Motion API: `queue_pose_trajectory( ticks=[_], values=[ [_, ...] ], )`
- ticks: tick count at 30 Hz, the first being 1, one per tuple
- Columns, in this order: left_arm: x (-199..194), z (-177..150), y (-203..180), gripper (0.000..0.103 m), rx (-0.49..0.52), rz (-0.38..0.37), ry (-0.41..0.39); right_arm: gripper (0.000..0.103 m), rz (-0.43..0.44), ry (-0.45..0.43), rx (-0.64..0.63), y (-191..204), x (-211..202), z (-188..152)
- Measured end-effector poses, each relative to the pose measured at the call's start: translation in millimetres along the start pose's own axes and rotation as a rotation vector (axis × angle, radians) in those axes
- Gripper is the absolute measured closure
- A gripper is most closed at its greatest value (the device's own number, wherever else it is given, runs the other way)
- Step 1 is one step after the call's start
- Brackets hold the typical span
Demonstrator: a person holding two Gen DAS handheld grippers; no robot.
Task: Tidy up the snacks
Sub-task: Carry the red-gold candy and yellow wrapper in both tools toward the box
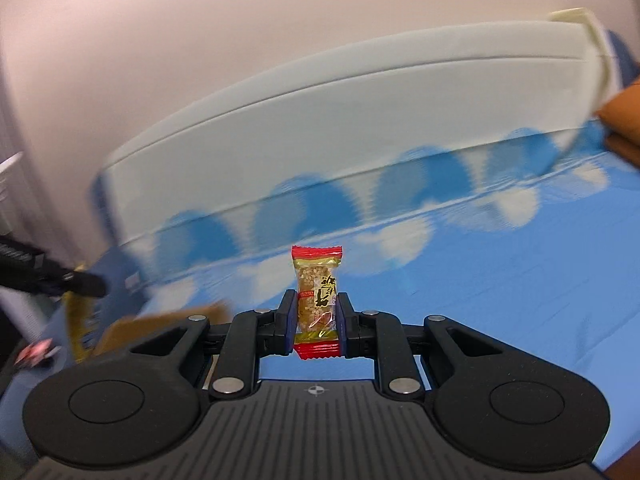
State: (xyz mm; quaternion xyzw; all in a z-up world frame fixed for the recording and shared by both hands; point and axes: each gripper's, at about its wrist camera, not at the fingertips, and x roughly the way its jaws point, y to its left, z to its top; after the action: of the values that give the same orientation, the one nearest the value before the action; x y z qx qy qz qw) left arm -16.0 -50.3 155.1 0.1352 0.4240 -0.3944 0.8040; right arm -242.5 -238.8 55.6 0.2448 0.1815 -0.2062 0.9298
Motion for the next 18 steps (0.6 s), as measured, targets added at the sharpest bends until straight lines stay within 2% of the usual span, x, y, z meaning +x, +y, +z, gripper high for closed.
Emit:
queue_pose_trajectory(
  ticks=[2, 5, 12, 15, 18],
  values=[
    [-20.7, -30.4, 13.3, 0.072, -0.008, 0.039, 0.009, 0.082, 0.055, 0.031, -0.008, 28.2, -13.0, -18.1],
    [-41.4, -75.4, 33.7, 0.072, -0.052, 0.060, 0.043, 0.082, 0.108, 0.077, -0.040, 66.8, -27.7, -42.0],
    [-59.8, -167.8, 60.3, 0.072, -0.149, 0.082, 0.089, 0.082, 0.158, 0.166, -0.190, 134.1, -52.3, -92.4],
    [-61.8, -193.6, 66.7, 0.072, -0.180, 0.079, 0.103, 0.082, 0.165, 0.215, -0.223, 152.3, -58.6, -110.1],
    [-65.5, -203.5, 74.3, 0.072, -0.207, 0.058, 0.102, 0.082, 0.162, 0.220, -0.244, 162.1, -64.2, -116.7]
  ],
)
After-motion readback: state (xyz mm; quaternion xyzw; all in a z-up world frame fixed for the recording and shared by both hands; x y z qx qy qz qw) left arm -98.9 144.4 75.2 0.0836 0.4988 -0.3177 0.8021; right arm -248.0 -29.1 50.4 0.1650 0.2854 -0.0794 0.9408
